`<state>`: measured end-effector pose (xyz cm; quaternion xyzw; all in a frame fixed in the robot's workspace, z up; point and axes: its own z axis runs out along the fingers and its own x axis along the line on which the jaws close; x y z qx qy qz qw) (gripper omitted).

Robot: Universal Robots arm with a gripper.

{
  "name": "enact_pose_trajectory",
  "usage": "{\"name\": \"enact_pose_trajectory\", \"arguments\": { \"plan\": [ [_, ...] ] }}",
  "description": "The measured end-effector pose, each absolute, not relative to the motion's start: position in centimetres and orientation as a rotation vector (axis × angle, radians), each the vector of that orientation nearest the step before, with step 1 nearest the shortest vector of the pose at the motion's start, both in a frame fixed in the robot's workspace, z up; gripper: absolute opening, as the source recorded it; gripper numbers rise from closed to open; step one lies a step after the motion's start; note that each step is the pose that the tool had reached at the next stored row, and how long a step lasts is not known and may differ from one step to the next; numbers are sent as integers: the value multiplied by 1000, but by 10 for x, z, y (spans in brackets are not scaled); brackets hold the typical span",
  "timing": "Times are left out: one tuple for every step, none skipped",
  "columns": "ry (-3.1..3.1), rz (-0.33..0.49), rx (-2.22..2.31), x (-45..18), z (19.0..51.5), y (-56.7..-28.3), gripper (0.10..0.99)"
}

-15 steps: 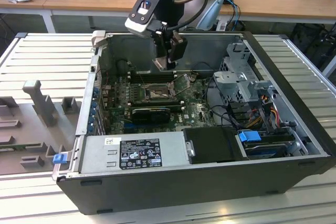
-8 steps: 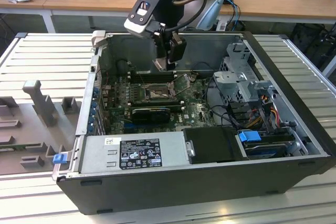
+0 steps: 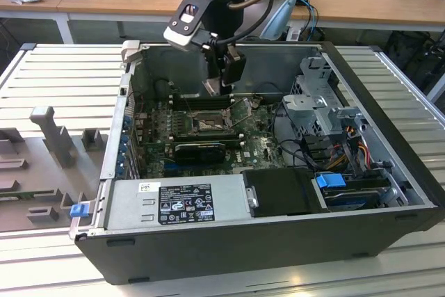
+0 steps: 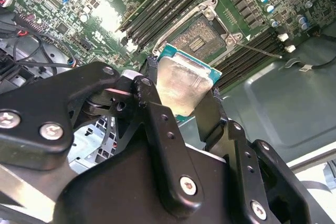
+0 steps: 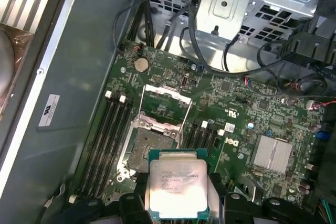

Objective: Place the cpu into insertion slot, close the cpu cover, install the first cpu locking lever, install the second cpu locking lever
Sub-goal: 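Place the cpu into insertion slot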

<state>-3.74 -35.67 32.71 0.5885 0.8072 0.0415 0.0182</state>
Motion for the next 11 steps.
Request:
{"name": "enact_pose_trajectory", "arguments": {
  "plan": [
    [2504,129,1832,-37,326,-357,525],
    [2502,129,1835,-37,326,-357,525],
    [2499,129,1838,-37,325,-357,525],
    [2496,129,1842,-37,324,-357,525],
    [2494,129,1845,-37,324,-357,525],
    [2493,128,1847,-37,324,-357,525],
    [2491,128,1849,-37,323,-357,525],
    [2489,128,1851,-37,323,-357,525],
    [2486,128,1854,-37,322,-357,525],
    [2483,128,1858,-37,321,-357,525],
    [2481,128,1862,-37,320,-357,525]
  ]
}}
